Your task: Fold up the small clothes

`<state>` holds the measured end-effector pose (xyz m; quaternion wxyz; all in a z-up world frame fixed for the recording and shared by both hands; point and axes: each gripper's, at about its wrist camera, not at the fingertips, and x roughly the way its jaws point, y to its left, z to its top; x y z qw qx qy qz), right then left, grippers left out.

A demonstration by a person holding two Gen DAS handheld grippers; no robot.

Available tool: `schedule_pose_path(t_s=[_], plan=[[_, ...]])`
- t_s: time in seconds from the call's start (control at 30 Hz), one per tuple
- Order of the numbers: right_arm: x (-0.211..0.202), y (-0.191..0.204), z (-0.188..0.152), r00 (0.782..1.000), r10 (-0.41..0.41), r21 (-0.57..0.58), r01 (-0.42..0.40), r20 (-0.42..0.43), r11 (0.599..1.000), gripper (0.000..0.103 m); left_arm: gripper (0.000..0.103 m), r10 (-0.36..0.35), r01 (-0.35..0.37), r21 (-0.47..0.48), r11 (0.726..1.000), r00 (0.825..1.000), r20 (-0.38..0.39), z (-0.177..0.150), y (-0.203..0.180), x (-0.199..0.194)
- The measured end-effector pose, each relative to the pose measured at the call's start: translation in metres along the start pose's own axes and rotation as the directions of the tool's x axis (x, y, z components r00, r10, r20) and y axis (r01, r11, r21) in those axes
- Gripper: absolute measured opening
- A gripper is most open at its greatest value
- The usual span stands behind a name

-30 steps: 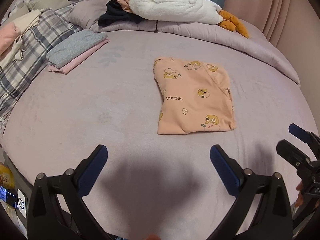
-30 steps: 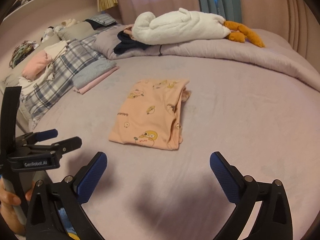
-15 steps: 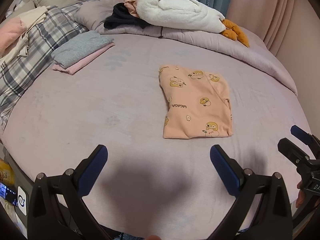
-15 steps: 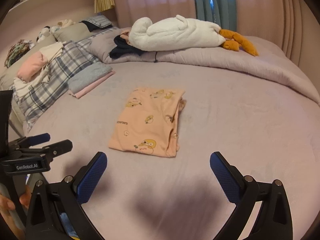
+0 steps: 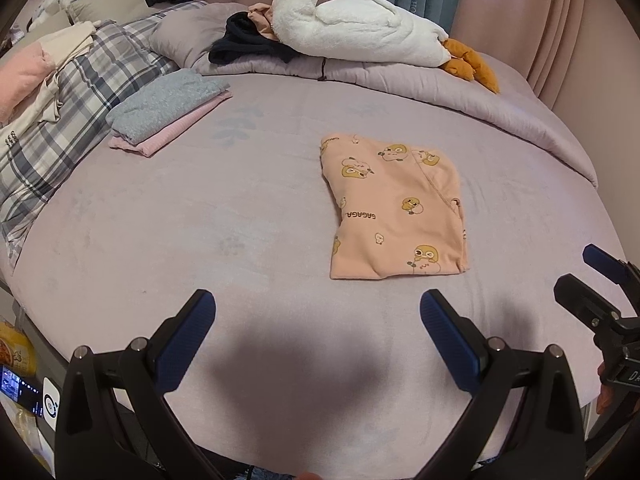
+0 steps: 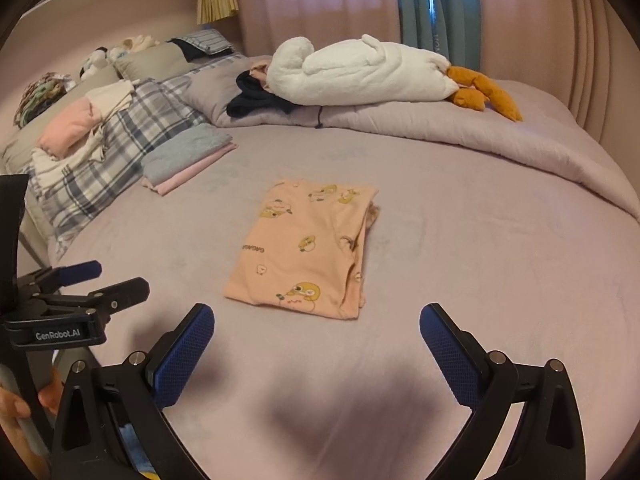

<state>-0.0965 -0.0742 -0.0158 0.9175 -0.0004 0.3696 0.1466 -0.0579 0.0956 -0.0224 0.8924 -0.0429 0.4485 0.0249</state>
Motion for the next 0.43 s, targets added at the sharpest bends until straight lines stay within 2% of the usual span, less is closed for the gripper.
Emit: schedule_pose_path(t_s=[0.43], plan=[[0.0016,-0.0001,-0.0007,1.0,0.001,0.004,-0.001,-0.004,1.0,0.102,0.103,0.013,-0.013,0.01,1.0,1.0,-0.017,-0.0012,-0.005,0.0043]])
